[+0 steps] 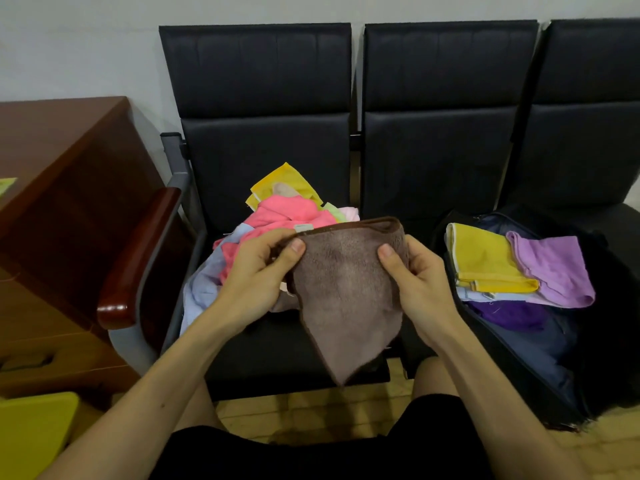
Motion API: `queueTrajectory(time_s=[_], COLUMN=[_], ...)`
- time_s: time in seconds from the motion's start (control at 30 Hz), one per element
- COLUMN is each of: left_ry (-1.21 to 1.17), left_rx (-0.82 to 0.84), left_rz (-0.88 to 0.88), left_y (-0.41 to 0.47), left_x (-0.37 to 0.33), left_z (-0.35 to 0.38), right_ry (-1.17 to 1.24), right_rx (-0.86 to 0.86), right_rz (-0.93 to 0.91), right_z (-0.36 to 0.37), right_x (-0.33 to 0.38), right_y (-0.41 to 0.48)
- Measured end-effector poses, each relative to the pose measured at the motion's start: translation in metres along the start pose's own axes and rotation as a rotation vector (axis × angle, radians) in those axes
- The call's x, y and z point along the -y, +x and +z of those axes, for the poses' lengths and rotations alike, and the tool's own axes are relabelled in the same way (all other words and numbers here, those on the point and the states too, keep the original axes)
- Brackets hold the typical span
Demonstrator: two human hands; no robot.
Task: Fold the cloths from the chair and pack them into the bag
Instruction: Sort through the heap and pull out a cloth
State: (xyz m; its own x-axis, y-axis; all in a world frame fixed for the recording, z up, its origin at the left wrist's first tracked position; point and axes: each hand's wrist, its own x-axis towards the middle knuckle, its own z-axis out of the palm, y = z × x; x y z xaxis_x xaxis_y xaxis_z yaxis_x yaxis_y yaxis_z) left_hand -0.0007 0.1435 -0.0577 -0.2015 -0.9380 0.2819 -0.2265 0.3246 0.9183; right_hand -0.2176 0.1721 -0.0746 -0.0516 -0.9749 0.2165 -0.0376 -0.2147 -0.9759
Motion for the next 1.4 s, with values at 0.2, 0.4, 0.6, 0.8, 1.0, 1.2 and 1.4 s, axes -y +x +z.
queueTrajectory(time_s=[0.2,0.4,0.6,0.8,1.0,1.2,1.4], left_ry=[-0.150,-0.532,-0.761,-0.589,-0.305,-0.205,-0.291], left_rx=[0.022,-0.013,-0.107,0.235,0.255,0.351,0.344], left_rz=[-0.080,-0.560,-0.634,-0.695,-0.688,-0.700,-0.275], left_y=[0.012,0.011,-0.023,-0.037,-0.039,-0.033,0.003], left_x=[-0.010,-0.006,0.011,0.037,0.062,0.063,-0.021], left_z=[0.008,0.004,0.015,0.013,0.018,0.021,-0.018], right_ry=[0.104,0.445,0.530,0.448,0.143,0.022,0.000], right_rx=[0.309,0.281,0.151,0.120,0.149,0.257,0.235], right_rz=[0.423,0.611,0.549,0.643,0.728,0.717,0.134], right_z=[0.006,0.024,0.022,0.008,-0.004,-0.012,-0.031], right_x=[-0.032,-0.035,-0.013,-0.029,-0.058,-0.049,0.058], right_y=[-0.028,-0.039,-0.028,-0.026,-0.031,-0.024,-0.006])
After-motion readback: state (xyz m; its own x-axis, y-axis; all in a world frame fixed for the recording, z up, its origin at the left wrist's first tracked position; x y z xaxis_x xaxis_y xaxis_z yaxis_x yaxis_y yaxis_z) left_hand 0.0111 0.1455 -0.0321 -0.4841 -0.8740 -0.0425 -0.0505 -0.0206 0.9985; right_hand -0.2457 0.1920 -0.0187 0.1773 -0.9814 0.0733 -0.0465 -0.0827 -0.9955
